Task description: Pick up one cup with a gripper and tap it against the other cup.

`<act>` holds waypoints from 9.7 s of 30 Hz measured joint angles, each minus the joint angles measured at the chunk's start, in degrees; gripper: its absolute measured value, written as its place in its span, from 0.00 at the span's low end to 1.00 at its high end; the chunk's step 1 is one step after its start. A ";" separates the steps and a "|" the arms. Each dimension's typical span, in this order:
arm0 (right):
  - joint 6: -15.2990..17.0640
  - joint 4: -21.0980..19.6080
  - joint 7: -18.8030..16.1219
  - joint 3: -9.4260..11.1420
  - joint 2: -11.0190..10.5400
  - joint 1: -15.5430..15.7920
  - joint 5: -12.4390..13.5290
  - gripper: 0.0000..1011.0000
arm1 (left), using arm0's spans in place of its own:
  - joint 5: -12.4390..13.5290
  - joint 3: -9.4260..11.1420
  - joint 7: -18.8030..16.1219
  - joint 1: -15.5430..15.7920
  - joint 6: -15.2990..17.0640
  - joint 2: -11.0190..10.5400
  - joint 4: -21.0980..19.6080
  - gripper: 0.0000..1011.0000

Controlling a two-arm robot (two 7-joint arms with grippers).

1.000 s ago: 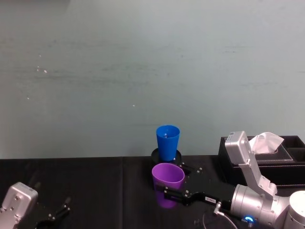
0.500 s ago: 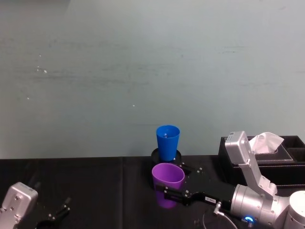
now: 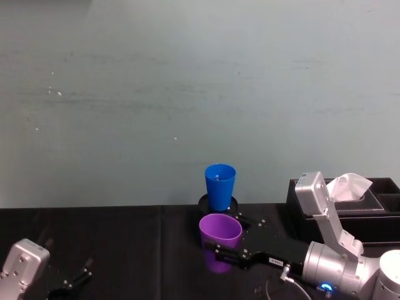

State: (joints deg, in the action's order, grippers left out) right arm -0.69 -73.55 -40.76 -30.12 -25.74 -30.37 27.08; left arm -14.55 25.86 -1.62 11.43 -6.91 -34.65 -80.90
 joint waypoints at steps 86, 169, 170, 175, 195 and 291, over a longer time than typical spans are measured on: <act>-7.57 28.79 5.16 2.83 13.36 -12.95 -5.73 0.73 | 0.00 0.00 0.00 0.00 0.00 0.00 0.00 0.99; -8.39 31.68 3.95 5.09 14.89 -14.70 -7.56 0.73 | 0.00 0.00 0.00 0.00 0.00 0.00 0.00 0.99; -8.39 31.67 3.95 5.09 14.89 -14.70 -7.56 0.73 | 0.00 0.00 0.00 0.00 0.00 0.00 0.00 0.99; -8.39 31.67 3.95 5.09 14.89 -14.70 -7.56 0.73 | 0.00 0.00 0.00 0.00 0.00 0.00 0.00 0.99; -8.39 31.68 3.95 5.09 14.89 -14.70 -7.56 0.73 | 0.00 0.00 0.00 0.00 0.00 0.00 0.00 0.99; -8.39 31.68 3.95 5.09 14.89 -14.70 -7.56 0.73 | 0.00 0.00 0.00 0.00 0.00 0.00 0.00 0.99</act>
State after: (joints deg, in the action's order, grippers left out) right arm -9.08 -41.88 -36.81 -25.03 -10.85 -45.08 19.53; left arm -14.55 25.86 -1.62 11.43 -6.91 -34.64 -80.90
